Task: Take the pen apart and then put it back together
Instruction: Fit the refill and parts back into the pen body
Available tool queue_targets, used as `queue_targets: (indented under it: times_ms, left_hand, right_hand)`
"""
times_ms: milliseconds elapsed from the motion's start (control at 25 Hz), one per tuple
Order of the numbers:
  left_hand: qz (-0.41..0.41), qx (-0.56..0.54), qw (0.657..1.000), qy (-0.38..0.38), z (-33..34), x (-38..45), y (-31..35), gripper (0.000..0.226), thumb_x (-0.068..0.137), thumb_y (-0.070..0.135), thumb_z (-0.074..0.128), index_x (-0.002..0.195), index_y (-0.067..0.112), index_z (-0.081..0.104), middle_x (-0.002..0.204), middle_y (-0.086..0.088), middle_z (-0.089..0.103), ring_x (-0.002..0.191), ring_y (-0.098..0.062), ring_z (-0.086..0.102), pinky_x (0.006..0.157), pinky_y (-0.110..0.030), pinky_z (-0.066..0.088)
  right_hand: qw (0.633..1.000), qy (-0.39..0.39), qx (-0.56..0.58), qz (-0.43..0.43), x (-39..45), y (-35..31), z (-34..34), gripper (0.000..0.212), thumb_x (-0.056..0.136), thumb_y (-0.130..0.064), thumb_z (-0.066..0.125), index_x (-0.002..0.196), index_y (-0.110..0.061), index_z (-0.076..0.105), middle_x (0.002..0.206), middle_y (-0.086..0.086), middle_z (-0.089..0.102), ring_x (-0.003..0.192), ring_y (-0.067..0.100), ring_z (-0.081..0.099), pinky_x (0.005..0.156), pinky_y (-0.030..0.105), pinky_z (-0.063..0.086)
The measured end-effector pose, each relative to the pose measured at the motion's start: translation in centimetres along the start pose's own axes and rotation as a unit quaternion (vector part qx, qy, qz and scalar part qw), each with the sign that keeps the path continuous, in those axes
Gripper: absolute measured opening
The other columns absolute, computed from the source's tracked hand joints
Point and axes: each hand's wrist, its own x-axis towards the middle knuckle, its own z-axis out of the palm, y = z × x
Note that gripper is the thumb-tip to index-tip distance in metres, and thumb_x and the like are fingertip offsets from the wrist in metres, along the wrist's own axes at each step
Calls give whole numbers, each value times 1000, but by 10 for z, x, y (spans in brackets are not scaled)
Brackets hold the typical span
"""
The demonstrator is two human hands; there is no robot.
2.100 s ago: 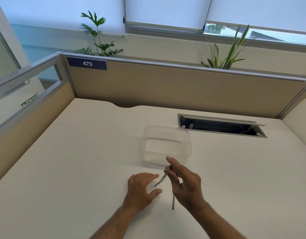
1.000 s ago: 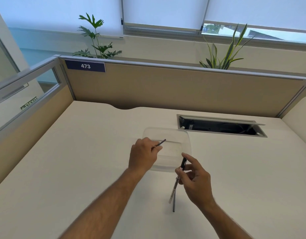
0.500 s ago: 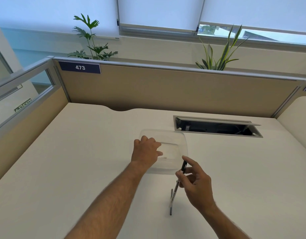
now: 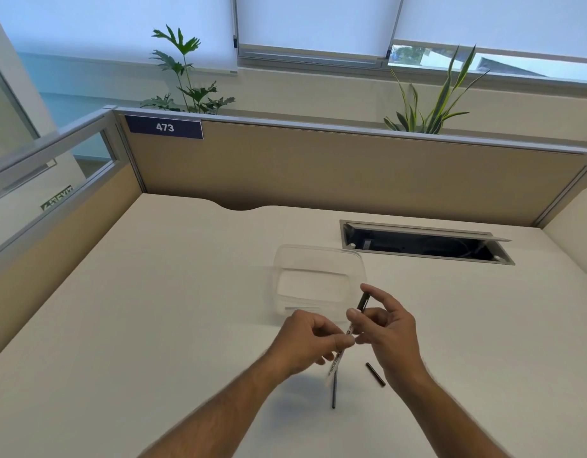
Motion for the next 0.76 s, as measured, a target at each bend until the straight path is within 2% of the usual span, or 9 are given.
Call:
queue_targets:
  times_ms: [160,280,360,400,440,520,640,760]
  left_hand:
    - [-6,-13,1000,8,1,-7,-3,15,74,33,81,80,21,76,73,-1,76,64,-15,71,57,-24,55]
    - [-11,-19,999,36,2,-13,-3,12,78,29,79,80,18,76,73,-3,76,63,-16,71,57,-23,56]
    - [-16,-53,995,82,3,-17,-4,12,79,26,79,77,15,74,71,-5,75,62,-18,71,57,-26,58]
    - [-21,-76,991,106,2,-19,-5,12,79,24,79,76,13,74,71,-6,74,62,-18,71,58,-28,59]
    - [-28,-102,986,128,2,-21,-6,13,79,22,79,75,12,73,71,-8,73,63,-20,72,59,-30,60]
    - [-44,-162,973,160,3,-24,-10,13,81,18,77,76,8,72,75,-15,73,68,-24,73,61,-32,61]
    - [-62,-248,947,194,4,-29,-15,11,84,14,74,80,4,71,78,-18,74,73,-26,74,65,-33,61]
    - [-78,-285,930,220,4,-33,-23,11,84,15,73,78,6,73,74,-12,75,71,-21,72,66,-32,60]
  right_hand:
    - [999,-17,-49,-13,-1,3,7,50,83,-6,77,126,-23,62,69,16,73,65,26,72,58,28,60]
    - [999,-20,-32,22,-3,7,8,45,82,-28,75,123,-35,57,78,9,77,70,24,75,57,26,60]
    - [997,6,-30,72,-4,14,4,36,79,-43,74,110,-26,67,78,7,78,66,22,75,54,33,61]
    - [993,14,-67,98,-5,20,1,33,79,-44,77,99,-19,71,74,7,77,62,22,74,54,39,62]
    - [984,9,-131,124,-6,27,-2,29,79,-41,80,87,-14,73,68,7,76,58,21,73,54,43,63]
    - [946,-46,-277,162,-13,44,-4,28,75,-38,81,70,-13,71,59,5,74,53,19,71,55,40,63]
    - [866,-100,-459,170,-26,62,0,37,65,-52,77,65,-16,66,60,-4,70,60,12,67,53,29,53]
    - [840,-98,-503,177,-31,68,4,43,55,-61,73,61,-21,59,66,-8,68,62,9,61,49,24,42]
